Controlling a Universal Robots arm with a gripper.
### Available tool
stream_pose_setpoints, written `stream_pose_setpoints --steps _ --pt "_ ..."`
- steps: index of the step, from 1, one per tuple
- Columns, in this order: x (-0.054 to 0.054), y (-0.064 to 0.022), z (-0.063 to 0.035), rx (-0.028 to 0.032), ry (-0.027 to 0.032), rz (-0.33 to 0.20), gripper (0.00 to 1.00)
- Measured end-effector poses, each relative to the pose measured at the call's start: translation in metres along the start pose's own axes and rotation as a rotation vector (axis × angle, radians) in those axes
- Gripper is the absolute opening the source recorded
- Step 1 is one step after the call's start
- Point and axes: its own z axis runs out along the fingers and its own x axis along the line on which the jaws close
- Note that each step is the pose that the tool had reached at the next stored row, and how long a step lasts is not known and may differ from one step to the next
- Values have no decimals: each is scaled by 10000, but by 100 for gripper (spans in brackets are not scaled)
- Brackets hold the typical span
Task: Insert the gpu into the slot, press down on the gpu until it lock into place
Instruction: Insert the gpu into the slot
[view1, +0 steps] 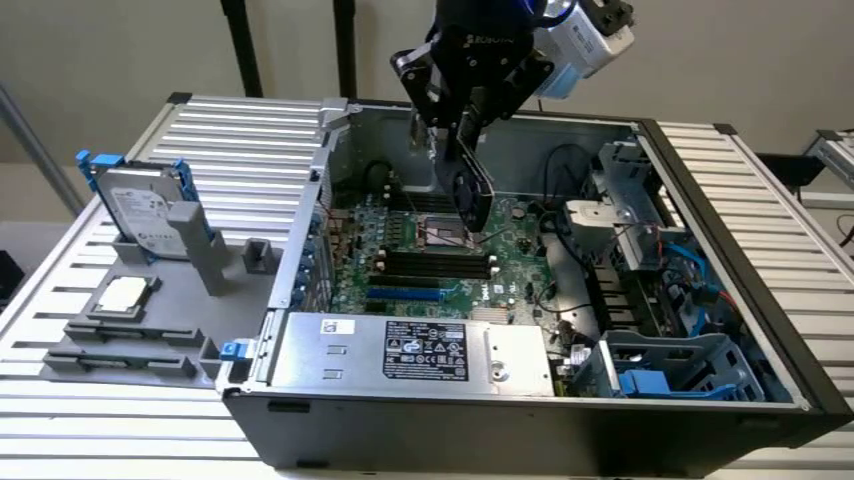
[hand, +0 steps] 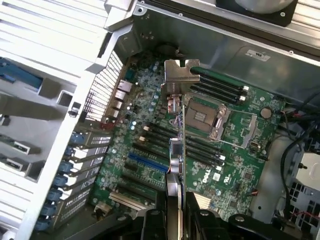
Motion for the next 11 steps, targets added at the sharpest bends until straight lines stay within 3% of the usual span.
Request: stream_pose_setpoints --steps 11 --pt "0 0 4 79 153 -2003 26"
